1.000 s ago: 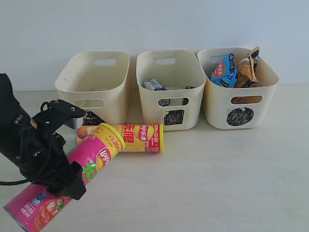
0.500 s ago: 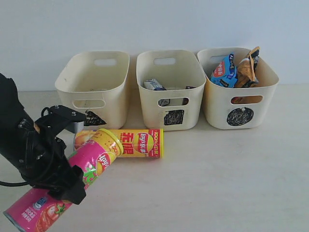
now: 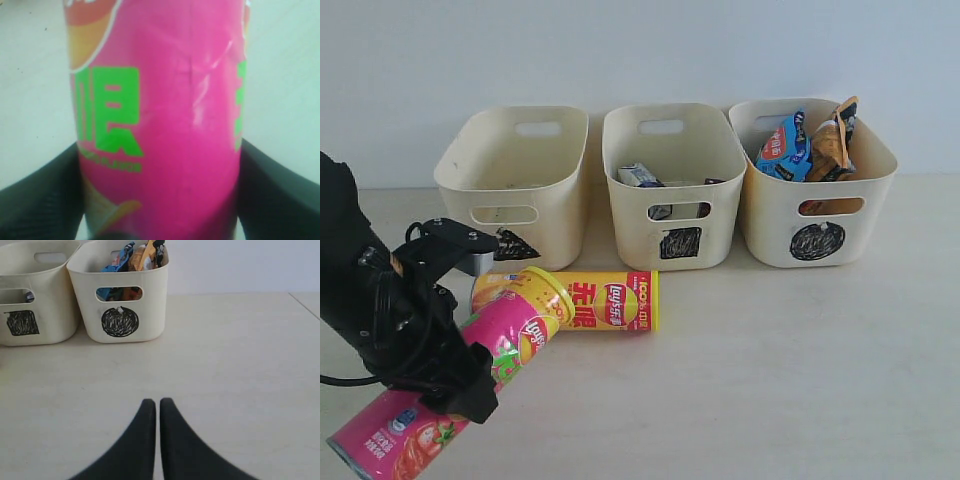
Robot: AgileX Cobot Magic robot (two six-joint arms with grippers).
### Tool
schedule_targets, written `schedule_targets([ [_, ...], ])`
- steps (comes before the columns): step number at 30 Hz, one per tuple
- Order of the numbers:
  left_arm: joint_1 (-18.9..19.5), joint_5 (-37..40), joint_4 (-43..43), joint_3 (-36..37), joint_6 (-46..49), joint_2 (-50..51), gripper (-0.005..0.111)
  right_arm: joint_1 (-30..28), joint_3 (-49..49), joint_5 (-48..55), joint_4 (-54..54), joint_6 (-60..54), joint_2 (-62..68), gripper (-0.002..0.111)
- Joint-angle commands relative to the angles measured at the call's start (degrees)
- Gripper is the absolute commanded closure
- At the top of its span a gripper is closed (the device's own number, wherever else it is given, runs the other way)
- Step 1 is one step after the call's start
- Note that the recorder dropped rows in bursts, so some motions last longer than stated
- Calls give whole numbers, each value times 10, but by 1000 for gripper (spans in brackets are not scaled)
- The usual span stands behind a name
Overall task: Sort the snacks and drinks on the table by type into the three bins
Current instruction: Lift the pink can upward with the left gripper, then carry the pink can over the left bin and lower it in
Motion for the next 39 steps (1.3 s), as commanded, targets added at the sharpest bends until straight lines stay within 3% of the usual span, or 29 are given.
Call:
schedule_targets([
  [1,-3,-5,1,-2,-7,-1,103,1,3,-5,-3,0,-3,108],
  [9,-3,51,-2,-9,-12,-13,103,1,3,-5,-3,0,-3,108],
  [16,-1,110,3,-60,-8,-97,103,1,3,-5,-3,0,-3,108],
  [21,34,75,39,-147,-66,-127,103,1,3,-5,-3,0,-3,108],
  [27,64,56,65,-263,-98,-60,103,1,3,-5,-3,0,-3,108],
  [39,81,-165,59,-400,-133,113,103,1,3,-3,-3,0,-3,108],
])
